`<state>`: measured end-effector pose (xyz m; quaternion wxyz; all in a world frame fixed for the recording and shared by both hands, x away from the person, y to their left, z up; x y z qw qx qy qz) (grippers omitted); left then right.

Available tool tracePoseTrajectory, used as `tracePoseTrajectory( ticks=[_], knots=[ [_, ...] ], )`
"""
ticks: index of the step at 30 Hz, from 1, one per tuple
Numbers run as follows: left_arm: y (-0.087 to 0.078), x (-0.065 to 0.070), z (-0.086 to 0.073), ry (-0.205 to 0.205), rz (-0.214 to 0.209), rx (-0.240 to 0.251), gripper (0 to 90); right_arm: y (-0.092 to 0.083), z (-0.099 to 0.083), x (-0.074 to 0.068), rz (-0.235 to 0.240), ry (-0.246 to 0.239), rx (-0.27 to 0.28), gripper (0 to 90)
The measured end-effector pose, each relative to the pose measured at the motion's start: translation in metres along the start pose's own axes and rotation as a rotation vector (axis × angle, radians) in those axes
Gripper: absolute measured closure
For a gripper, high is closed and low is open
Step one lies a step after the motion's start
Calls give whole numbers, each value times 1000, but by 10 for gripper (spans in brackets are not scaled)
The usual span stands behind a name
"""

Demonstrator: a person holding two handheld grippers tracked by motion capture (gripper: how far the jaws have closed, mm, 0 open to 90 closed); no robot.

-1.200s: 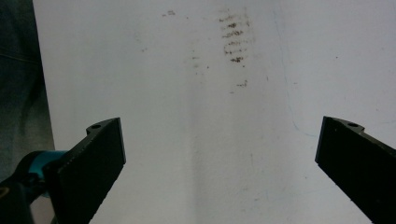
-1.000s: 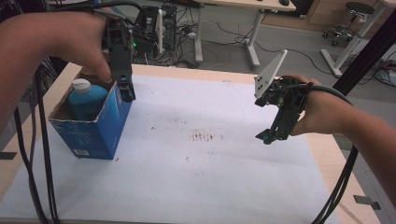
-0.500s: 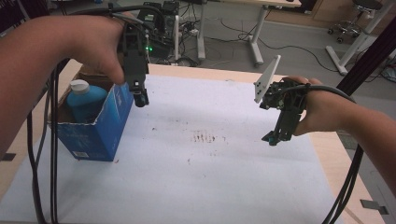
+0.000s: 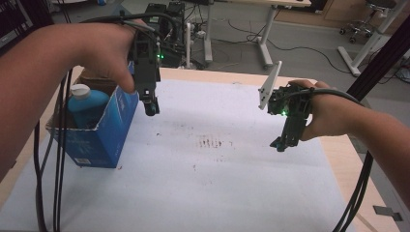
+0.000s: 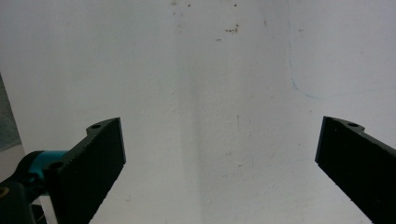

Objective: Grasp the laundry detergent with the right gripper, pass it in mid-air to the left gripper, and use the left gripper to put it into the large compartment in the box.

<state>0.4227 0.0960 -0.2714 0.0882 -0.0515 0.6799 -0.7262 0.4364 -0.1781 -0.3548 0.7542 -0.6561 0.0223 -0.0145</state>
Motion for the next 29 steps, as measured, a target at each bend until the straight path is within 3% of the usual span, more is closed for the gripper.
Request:
tracePoseTrajectory(
  ticks=[15,29],
  knots=[
    [3,1,7,13,-8,4,17,3,-7,2,9,14,-19,7],
    [2,3,8,14,15,15,17,-2,-8,-3,5,21,-9,7]
  ],
)
Point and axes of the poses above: each handheld gripper's, and its own axes: y roughly forward along the jaws, z roughly out of its top, x roughly to its right, the point moved 6 cm from there along y, roughly forward along the jaws, and after that the axes turned 5 degrees about z, right-handed, at the moved point
